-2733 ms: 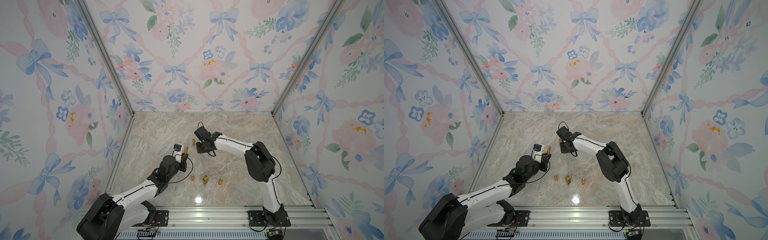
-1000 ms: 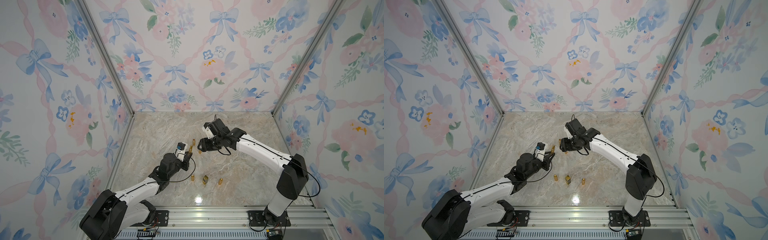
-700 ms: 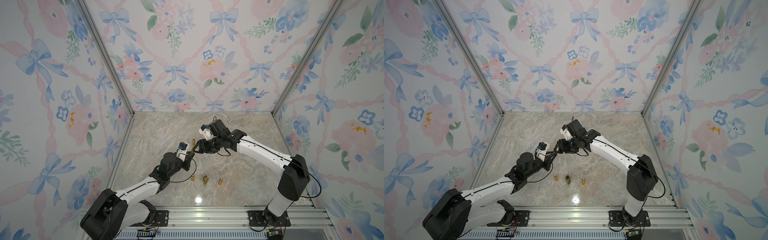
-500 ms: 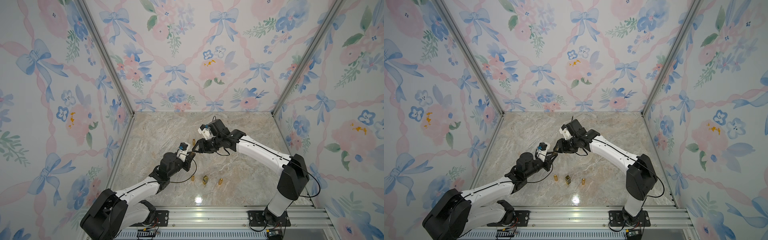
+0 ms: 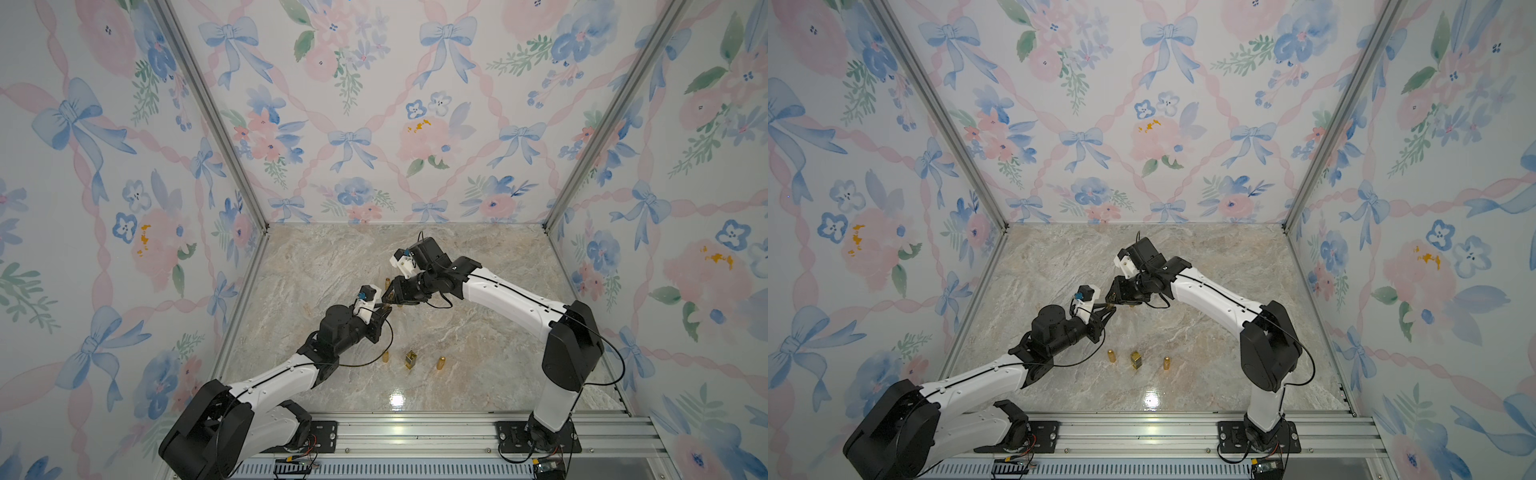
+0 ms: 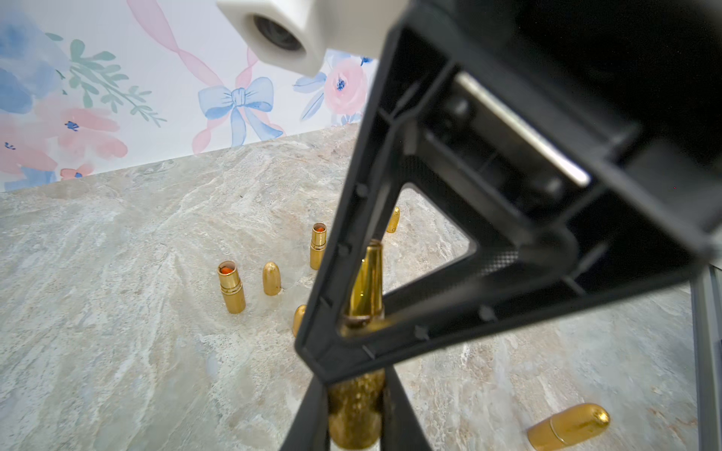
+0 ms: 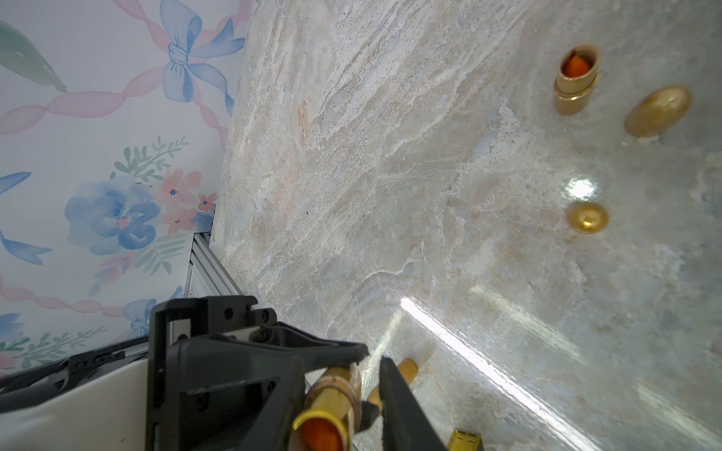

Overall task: Open the lipstick cap
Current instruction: Place the lipstick at the center of the board.

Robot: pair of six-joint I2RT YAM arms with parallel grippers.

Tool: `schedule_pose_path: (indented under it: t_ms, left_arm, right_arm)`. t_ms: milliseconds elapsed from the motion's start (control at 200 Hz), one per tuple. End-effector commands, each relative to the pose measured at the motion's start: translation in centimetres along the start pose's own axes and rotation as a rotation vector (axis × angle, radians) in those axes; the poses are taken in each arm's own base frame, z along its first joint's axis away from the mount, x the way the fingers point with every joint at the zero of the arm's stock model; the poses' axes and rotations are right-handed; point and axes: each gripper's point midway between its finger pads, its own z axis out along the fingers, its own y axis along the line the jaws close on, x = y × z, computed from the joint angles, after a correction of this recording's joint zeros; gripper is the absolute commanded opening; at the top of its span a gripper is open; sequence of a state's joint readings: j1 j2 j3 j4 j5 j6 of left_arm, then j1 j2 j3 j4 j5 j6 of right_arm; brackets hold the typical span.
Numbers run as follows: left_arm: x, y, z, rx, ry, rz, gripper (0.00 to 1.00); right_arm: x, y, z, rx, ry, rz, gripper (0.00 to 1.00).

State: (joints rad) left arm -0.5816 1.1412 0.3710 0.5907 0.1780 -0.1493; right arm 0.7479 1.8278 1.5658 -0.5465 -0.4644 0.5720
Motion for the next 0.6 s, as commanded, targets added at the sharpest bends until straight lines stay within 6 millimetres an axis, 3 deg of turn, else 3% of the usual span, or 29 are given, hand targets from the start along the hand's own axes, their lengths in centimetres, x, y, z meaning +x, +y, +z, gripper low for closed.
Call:
schedule_pose_path:
  t_ms: [0,310,595]
  left_arm:
    - [-0.8,-0.1,-0.3,0.008,-0.033,0.027,0.0]
    - [-0.9,0.8,-0.2,-0.045,-0.036,0.023,0.0]
    - [-0.5,1.4,-0.2,-0.08,-0.028,0.009,0.0]
  right_arm:
    - [0.2,0.2,0.5,0.017,0.028,-0.036,0.32]
    - [0.3,-0.1,0.1,0.064,0.04,-0.082,0.22]
    - [-0.1,-0.3,-0.7,0.105,0.02,-0.103,0.19]
